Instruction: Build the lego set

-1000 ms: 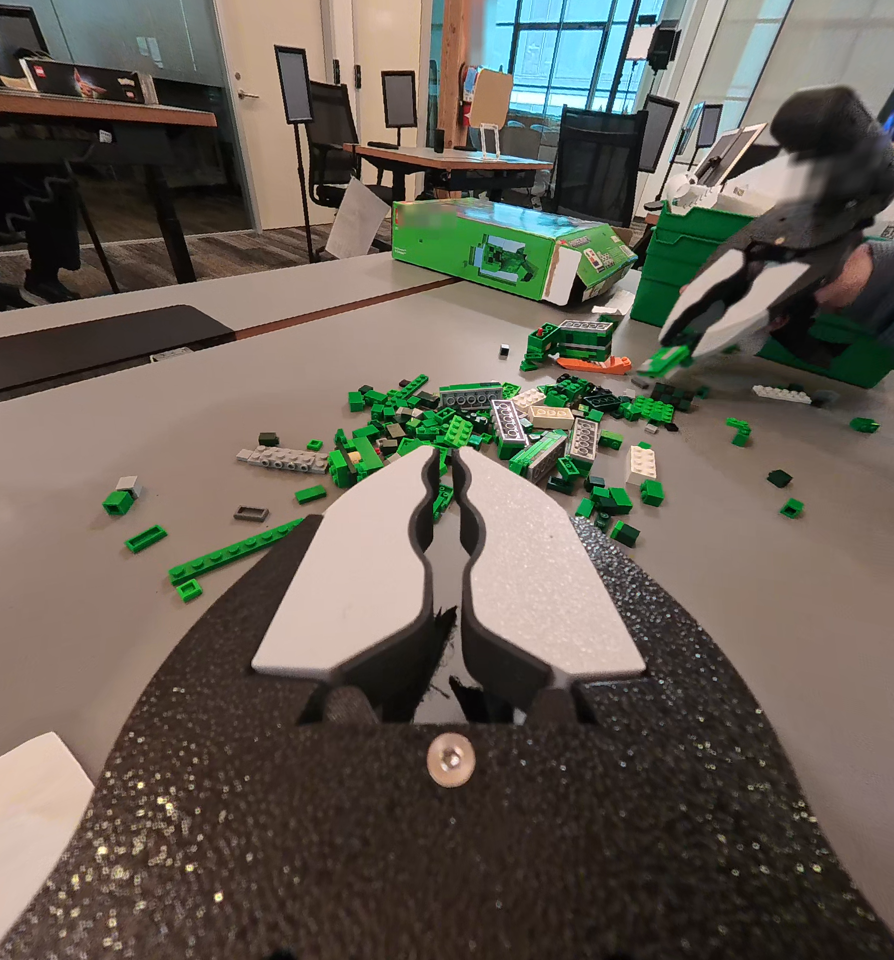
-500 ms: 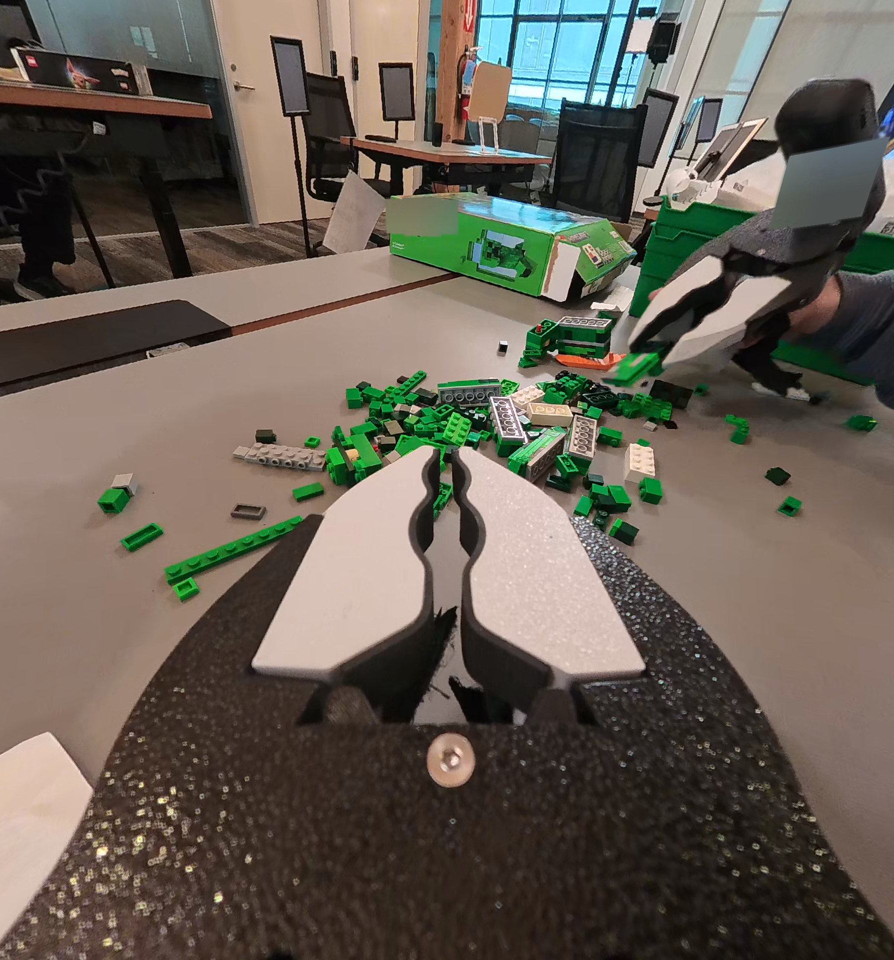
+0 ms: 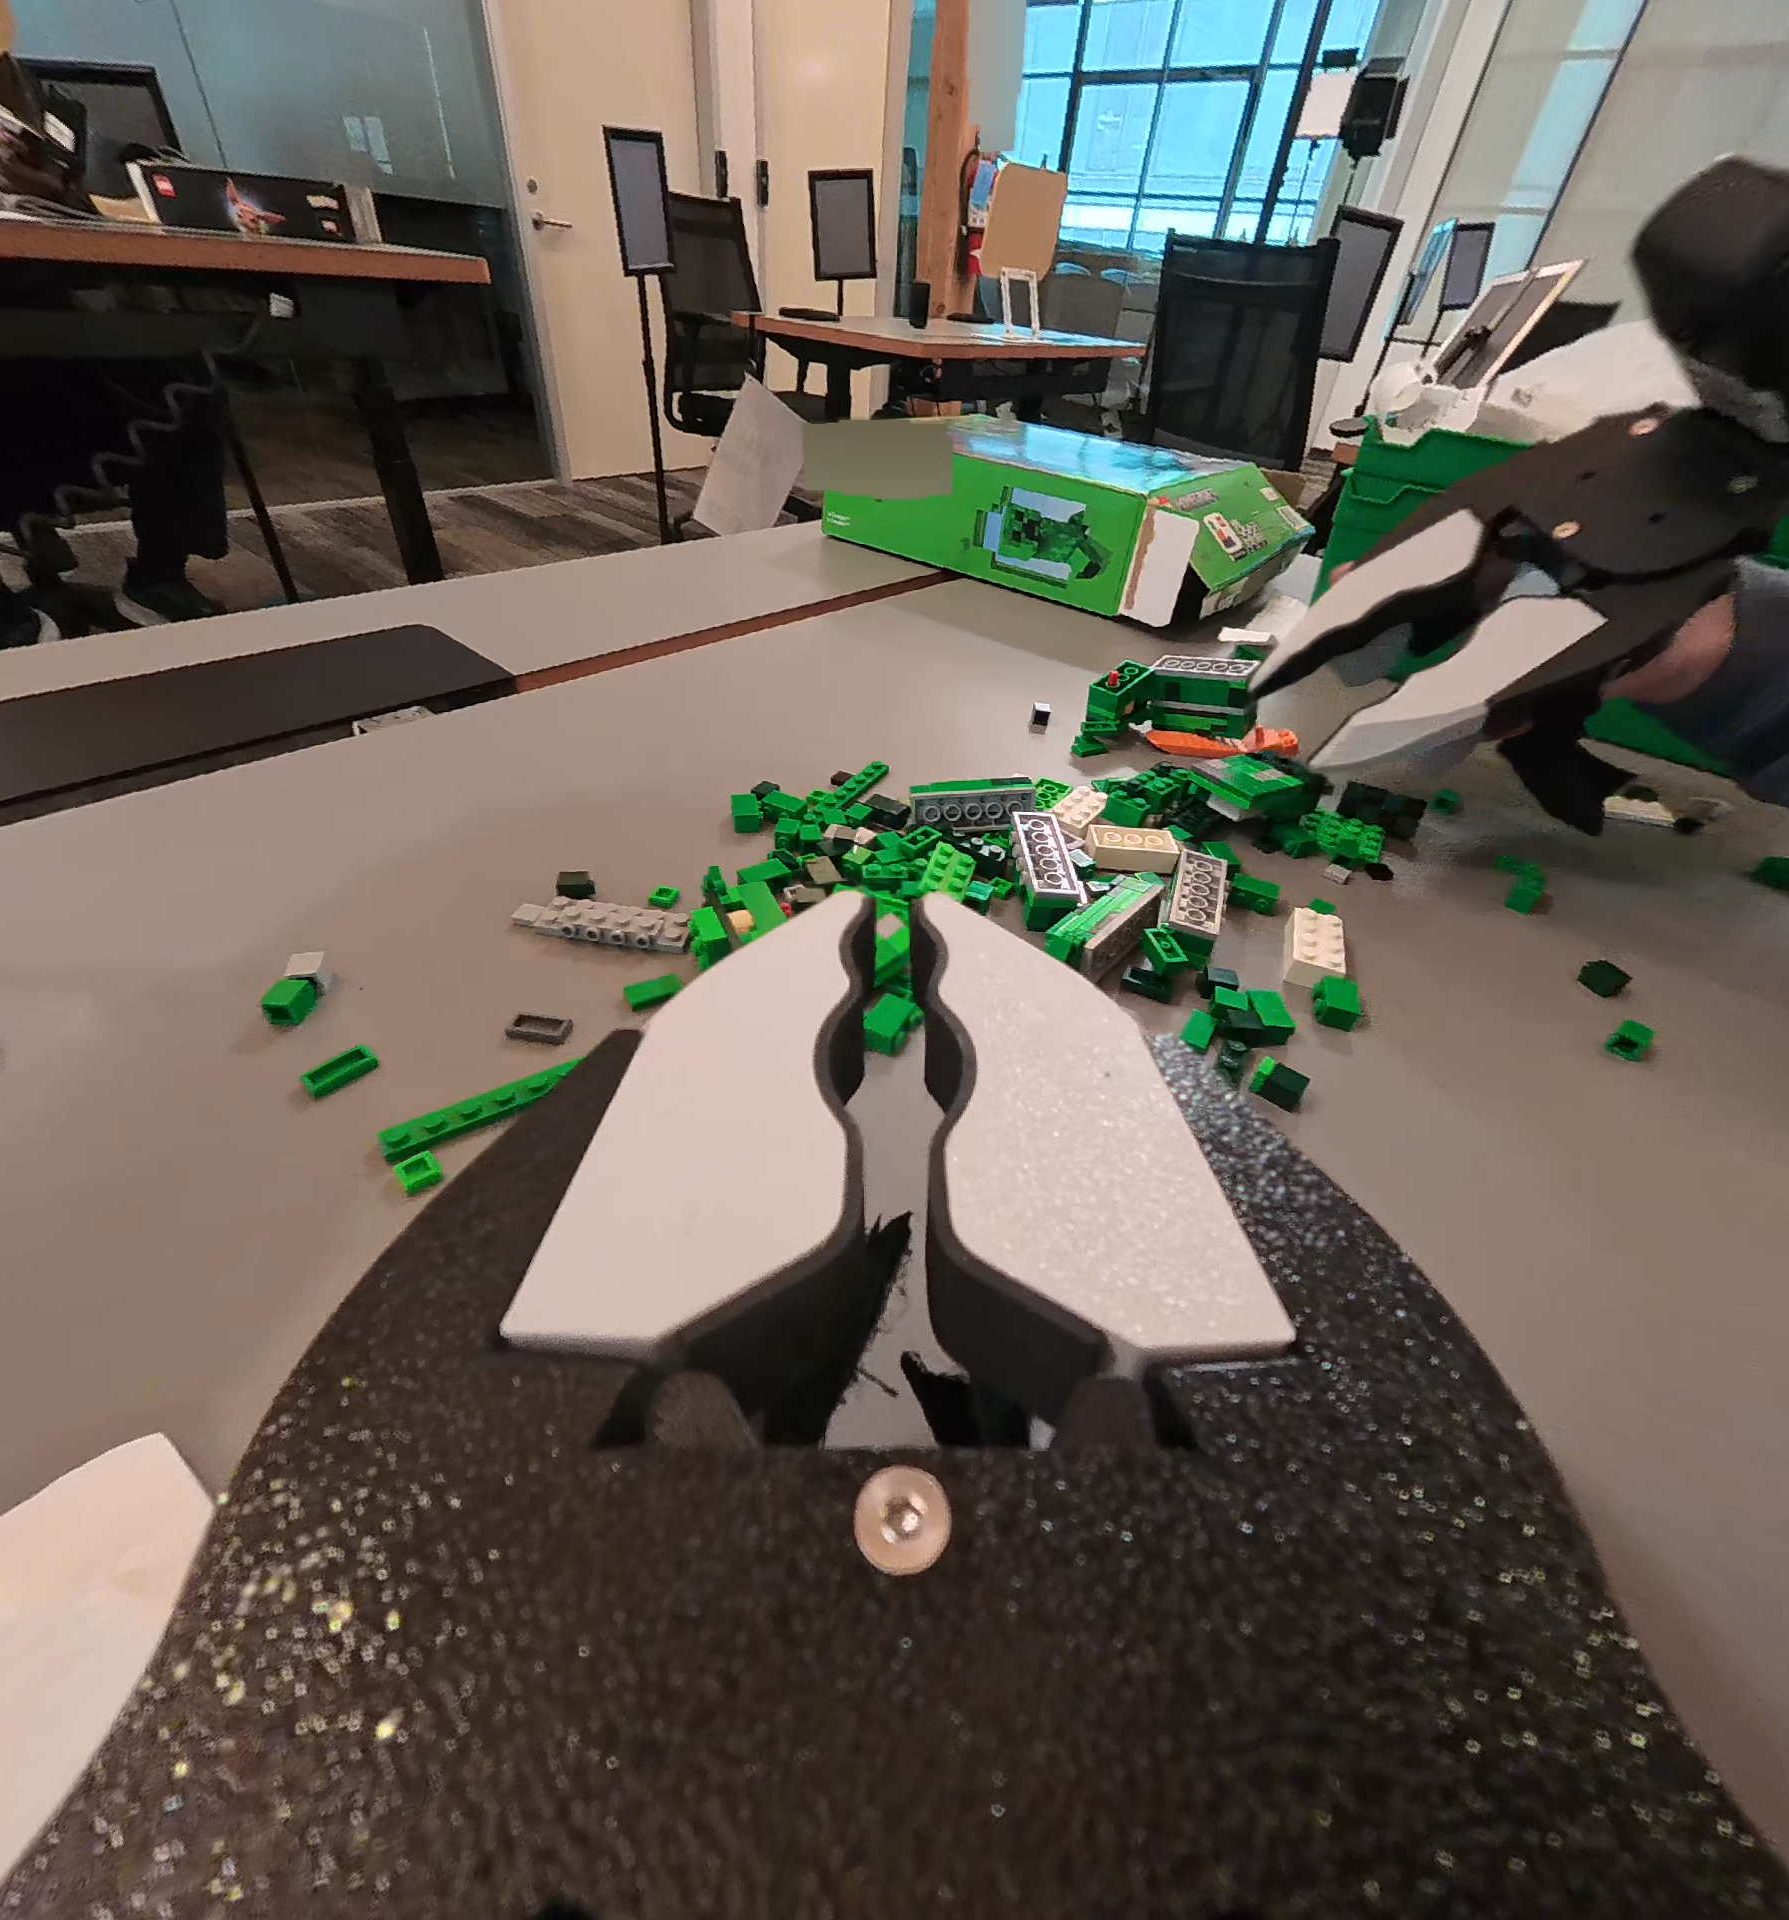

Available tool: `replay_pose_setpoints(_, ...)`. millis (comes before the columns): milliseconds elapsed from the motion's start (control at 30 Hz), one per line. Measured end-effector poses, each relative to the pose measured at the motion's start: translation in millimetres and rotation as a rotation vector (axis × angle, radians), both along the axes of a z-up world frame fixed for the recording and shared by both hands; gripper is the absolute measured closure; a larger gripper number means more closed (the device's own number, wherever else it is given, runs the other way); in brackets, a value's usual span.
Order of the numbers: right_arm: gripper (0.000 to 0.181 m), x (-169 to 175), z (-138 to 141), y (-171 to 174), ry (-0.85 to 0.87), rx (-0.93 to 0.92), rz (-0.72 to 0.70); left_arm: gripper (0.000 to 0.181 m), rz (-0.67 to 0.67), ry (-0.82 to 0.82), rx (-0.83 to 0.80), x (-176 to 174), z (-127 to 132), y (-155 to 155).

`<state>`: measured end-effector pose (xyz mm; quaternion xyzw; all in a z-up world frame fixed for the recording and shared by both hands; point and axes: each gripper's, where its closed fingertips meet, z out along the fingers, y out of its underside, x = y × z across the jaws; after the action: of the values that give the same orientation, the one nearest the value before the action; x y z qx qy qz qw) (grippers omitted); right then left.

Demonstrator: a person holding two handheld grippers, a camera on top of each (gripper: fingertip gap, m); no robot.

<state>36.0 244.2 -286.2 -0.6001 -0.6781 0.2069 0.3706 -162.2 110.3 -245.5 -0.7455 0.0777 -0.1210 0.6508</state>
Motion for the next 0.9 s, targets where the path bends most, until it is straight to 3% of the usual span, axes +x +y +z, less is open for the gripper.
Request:
replay_pose_setpoints(100,0.143,-2.8,8.6,-8.4,0.030,-0.008,-0.008,0.175,0.018,-0.005,0.018,-3.5,2.9,-0.7)
replay_pose_setpoints(233,0.154,8.3,-10.2,-31.4,-0.131,-0.168,0.042,0.175,0.018,-0.020,0.018,-4.6,3.4,-0.9)
replay_pose_setpoints(367,0.165,12.9,-24.9,-37.2,-0.229,-0.192,0.078,0.175,0.007,-0.018,0.006,-2.6,1.3,-0.3)
replay_pose_setpoints(633,0.159,-5.2,-35.0,-33.1,-0.274,-0.130,0.153,0.176,-0.007,-0.012,-0.003,0.2,-0.3,-0.3)
replay_pose_setpoints(900,0.162,0.3,-44.9,-21.1,-0.430,-0.109,0.162,0.176,-0.019,-0.014,-0.011,2.3,-1.3,-0.3)
